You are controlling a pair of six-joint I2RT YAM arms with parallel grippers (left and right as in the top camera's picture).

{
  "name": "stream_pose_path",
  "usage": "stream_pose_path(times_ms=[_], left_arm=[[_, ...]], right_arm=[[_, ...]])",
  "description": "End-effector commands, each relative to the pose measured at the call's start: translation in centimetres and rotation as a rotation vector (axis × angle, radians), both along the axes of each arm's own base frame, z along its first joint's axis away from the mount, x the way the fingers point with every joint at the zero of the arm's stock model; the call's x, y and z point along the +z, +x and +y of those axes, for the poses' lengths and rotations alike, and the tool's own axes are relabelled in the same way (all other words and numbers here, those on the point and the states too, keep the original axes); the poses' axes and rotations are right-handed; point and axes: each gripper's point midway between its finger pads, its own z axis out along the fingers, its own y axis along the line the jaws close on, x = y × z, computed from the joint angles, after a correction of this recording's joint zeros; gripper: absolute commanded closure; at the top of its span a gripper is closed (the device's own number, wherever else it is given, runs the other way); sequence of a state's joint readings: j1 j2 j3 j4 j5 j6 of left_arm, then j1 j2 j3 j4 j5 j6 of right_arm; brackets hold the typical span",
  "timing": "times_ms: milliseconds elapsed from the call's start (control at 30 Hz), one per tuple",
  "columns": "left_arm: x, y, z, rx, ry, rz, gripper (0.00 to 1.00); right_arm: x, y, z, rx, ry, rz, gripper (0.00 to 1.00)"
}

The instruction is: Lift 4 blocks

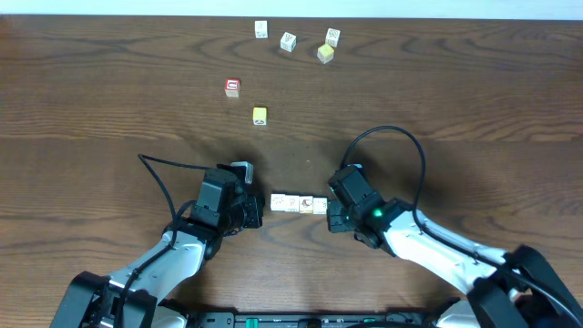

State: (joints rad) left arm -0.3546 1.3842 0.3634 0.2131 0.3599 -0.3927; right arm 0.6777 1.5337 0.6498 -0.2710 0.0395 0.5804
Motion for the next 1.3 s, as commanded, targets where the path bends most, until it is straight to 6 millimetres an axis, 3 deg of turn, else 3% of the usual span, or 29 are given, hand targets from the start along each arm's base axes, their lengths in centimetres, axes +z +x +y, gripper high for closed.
stream_pose_path(times_ms=[0, 333, 1267], left_arm=[[0.0, 0.2, 0.1, 0.007, 0.006, -0.007, 0.93], [0.2, 0.4, -0.2, 0.001, -0.005, -0.017, 0.93], [0.5, -0.9, -2.2, -0.075, -0.046, -0.001, 0.93]], right_arm=[[-0.5, -0.1, 0.3, 0.024, 0.002, 0.005, 0.99], [0.2, 0.7, 1.7, 0.087, 0.049, -0.038, 0.99], [0.2, 0.4, 2.2, 0.102, 0.073, -0.028, 0.99]])
